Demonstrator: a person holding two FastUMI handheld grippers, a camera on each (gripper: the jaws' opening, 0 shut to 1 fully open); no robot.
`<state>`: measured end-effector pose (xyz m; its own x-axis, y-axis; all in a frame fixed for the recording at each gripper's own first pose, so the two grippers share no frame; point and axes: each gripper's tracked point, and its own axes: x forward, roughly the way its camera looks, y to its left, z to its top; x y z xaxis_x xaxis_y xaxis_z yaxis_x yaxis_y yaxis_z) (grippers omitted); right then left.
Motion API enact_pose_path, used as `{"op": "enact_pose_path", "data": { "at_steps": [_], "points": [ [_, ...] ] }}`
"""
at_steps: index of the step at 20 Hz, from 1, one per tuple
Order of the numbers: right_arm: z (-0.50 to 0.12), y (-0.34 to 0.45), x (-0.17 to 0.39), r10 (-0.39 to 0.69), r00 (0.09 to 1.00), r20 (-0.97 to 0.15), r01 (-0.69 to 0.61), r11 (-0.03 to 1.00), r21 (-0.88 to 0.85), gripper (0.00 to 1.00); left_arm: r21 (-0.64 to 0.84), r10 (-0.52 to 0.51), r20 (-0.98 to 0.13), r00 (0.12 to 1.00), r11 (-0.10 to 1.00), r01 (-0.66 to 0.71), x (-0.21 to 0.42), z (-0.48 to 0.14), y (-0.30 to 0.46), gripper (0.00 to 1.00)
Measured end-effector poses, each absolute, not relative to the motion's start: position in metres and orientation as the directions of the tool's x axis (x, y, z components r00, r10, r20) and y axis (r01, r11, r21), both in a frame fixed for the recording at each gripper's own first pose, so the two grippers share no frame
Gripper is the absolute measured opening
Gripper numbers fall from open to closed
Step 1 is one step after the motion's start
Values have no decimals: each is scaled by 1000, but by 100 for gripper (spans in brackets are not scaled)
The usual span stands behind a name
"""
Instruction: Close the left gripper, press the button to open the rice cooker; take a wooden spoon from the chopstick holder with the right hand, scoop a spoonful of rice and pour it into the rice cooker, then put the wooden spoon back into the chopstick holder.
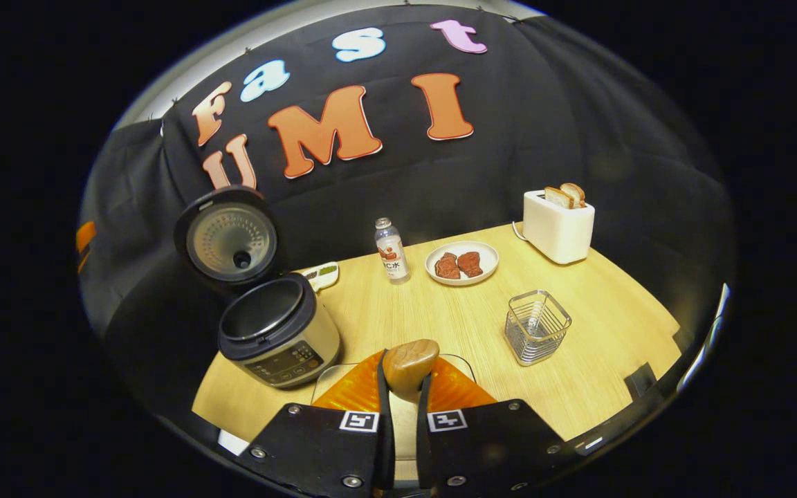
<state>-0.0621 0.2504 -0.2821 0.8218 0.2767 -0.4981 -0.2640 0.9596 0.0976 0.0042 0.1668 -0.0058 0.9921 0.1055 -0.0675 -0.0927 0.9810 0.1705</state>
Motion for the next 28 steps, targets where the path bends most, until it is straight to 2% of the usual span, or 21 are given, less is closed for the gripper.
{"op": "enact_pose_path", "data": {
  "at_steps": [2, 3, 4, 7, 20, 23, 28],
  "points": [
    [-294, 249, -63, 259, 816, -517, -268, 962, 58, 12, 170, 106, -77, 991, 981, -91, 2, -10, 164, 100],
    [-300, 249, -62, 254, 810, -529, -270, 962, 47, 7, 174, 113, -78, 991, 980, -98, 1, -10, 166, 100],
    [-303, 250, -64, 255, 803, -539, -278, 960, 40, 11, 179, 119, -77, 990, 978, -103, 0, -11, 166, 100],
    [-304, 252, -62, 247, 799, -547, -270, 962, 40, 12, 186, 128, -79, 989, 976, -111, -3, -12, 169, 100],
    [-328, 272, -70, 287, 750, -596, -127, 947, 296, 12, 150, 169, -117, 979, 977, -151, -12, -26, 198, 100],
    [-328, 272, -67, 309, 741, -596, -79, 922, 380, 12, 149, 179, -119, 977, 976, -160, -13, -26, 202, 98],
    [-330, 271, -64, 358, 720, -594, -21, 867, 498, 12, 156, 167, -116, 979, 977, -149, -13, -23, 197, 100]
  ]
}}
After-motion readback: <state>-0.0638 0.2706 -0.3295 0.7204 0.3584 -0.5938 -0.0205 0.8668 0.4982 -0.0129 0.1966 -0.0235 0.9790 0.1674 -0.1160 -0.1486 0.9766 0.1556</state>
